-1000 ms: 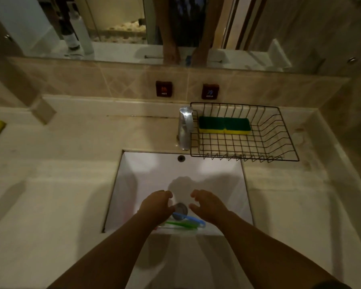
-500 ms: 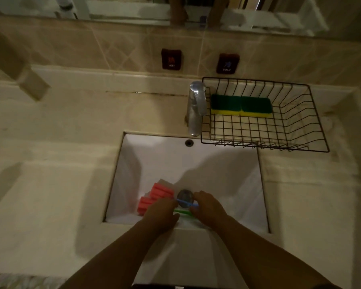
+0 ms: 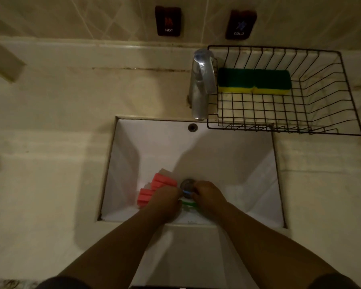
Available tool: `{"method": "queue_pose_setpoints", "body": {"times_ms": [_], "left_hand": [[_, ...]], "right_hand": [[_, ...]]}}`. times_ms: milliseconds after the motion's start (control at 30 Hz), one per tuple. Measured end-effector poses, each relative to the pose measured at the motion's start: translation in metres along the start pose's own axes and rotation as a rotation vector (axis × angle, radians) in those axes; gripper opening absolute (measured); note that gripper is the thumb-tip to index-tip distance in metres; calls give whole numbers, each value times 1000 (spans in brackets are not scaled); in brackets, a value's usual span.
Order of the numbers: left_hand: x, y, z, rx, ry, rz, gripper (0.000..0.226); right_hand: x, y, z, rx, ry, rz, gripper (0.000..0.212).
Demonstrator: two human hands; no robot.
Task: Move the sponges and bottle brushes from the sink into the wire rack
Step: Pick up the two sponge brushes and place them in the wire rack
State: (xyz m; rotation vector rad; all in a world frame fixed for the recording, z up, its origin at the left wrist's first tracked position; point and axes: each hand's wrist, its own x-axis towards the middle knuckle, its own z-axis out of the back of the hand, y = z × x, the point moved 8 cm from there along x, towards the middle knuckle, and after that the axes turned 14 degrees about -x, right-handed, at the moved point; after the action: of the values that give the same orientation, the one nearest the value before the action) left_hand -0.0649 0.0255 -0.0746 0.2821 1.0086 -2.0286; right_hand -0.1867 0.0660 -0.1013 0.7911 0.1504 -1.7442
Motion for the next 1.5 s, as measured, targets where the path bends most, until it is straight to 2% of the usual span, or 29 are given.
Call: {"method": "queue_pose_setpoints", "body": {"times_ms": [400, 600, 867, 1100, 1367, 1500], "left_hand": [[12, 1, -13, 193, 74, -16, 24], [10, -2, -9, 124, 51, -46, 23], [-2, -38, 6, -33, 59, -146, 26], [-14, -88, 33, 38, 3, -238, 24], [-27, -144, 76, 118, -65, -341, 15], [-37, -178, 103, 170, -124, -435, 19]], "right_hand": [[11, -2, -7, -9, 66, -48, 33], [10, 0, 0, 34, 72, 4, 22], [-11, -3, 39, 26, -100, 27, 1], [-45, -5, 91, -24, -322, 6, 6], [-89, 1, 167, -53, -476, 41, 16], [-112, 8, 212, -77, -594, 74, 15]]}}
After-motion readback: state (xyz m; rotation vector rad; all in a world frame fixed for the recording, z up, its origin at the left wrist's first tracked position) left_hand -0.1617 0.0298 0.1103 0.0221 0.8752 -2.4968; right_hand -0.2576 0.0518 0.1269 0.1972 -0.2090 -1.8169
